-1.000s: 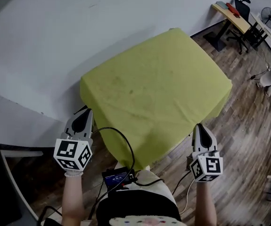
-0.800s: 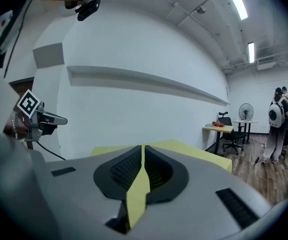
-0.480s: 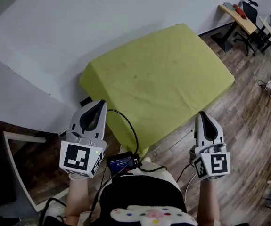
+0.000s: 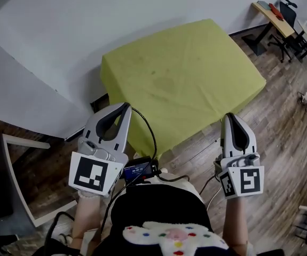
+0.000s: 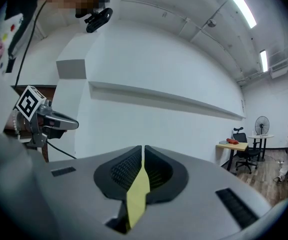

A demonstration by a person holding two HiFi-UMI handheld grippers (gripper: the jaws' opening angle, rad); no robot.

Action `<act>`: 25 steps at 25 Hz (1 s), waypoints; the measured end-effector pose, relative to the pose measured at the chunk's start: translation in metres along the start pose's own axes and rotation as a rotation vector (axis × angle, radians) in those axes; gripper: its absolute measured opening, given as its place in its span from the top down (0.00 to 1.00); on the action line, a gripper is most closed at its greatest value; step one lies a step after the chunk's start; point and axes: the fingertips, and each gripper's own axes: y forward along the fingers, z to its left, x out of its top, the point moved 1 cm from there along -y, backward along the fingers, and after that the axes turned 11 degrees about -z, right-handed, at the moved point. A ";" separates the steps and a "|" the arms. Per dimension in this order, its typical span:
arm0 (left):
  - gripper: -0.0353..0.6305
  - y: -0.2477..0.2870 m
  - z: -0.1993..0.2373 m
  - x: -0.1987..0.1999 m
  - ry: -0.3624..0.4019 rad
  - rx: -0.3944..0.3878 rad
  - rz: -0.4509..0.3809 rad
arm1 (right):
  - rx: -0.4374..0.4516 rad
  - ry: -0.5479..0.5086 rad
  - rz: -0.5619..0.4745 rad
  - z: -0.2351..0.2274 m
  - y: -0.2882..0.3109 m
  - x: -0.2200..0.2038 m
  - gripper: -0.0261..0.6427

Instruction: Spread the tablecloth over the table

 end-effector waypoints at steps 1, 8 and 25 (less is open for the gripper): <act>0.93 0.000 -0.002 0.001 0.000 -0.001 -0.003 | 0.009 -0.012 -0.005 0.001 0.000 0.001 0.90; 0.93 0.000 -0.007 0.004 0.012 -0.015 -0.013 | 0.060 -0.042 -0.027 0.012 0.004 0.008 0.90; 0.93 0.003 -0.018 -0.002 0.014 -0.044 -0.028 | 0.069 -0.040 -0.009 0.026 0.006 -0.002 0.90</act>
